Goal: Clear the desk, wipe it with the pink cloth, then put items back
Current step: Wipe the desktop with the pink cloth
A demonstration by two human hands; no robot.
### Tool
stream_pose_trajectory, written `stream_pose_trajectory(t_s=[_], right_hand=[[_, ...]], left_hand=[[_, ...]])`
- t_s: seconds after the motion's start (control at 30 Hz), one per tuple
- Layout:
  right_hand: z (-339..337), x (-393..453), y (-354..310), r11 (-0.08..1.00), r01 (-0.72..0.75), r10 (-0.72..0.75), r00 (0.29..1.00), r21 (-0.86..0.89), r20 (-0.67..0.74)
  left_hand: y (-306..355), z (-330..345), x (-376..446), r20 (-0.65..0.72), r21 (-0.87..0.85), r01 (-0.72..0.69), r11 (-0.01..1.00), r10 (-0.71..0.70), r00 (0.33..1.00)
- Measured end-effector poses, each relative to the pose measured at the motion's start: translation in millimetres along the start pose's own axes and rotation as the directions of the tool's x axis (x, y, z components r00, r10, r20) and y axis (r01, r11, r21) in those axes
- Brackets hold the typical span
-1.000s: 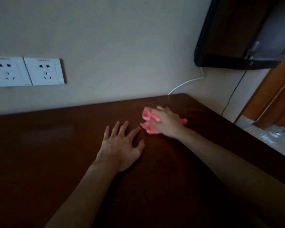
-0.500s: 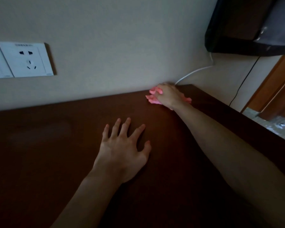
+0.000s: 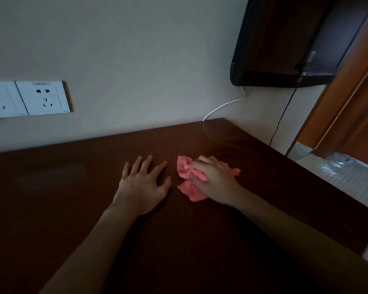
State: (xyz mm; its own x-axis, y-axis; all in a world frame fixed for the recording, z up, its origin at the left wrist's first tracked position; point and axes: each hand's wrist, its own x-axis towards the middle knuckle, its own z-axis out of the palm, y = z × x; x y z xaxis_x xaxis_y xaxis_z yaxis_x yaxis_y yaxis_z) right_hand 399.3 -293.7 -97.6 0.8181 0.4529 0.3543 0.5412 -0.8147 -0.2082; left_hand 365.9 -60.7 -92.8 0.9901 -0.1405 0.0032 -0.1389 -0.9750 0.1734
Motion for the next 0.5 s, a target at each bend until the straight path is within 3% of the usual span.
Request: stream_pose_trajectory(t_s=[0.17,0.3,0.43,0.5], right_hand=[[2,25,17,0.998,-0.046,0.044,0.998,0.036,0.036],[18,109,47,0.974,-0.227,0.227,0.974,-0.01,0.012],[41,191,80,0.951,-0.307,0.307,0.952,0.032,0.013],[48,214,87,0.944,-0.328,0.329,0.944,-0.046,0.02]], left_hand=[[-2,4,4,-0.007,0.004,0.009,1.0,-0.009,1.0],[-3,2,6,-0.026,-0.029,0.019,0.999,-0.02,0.999],[-5,3,5,-0.033,-0.046,0.005,0.999,-0.007,0.999],[-7,2,7,-0.031,-0.043,-0.001,0.999,-0.001,1.0]])
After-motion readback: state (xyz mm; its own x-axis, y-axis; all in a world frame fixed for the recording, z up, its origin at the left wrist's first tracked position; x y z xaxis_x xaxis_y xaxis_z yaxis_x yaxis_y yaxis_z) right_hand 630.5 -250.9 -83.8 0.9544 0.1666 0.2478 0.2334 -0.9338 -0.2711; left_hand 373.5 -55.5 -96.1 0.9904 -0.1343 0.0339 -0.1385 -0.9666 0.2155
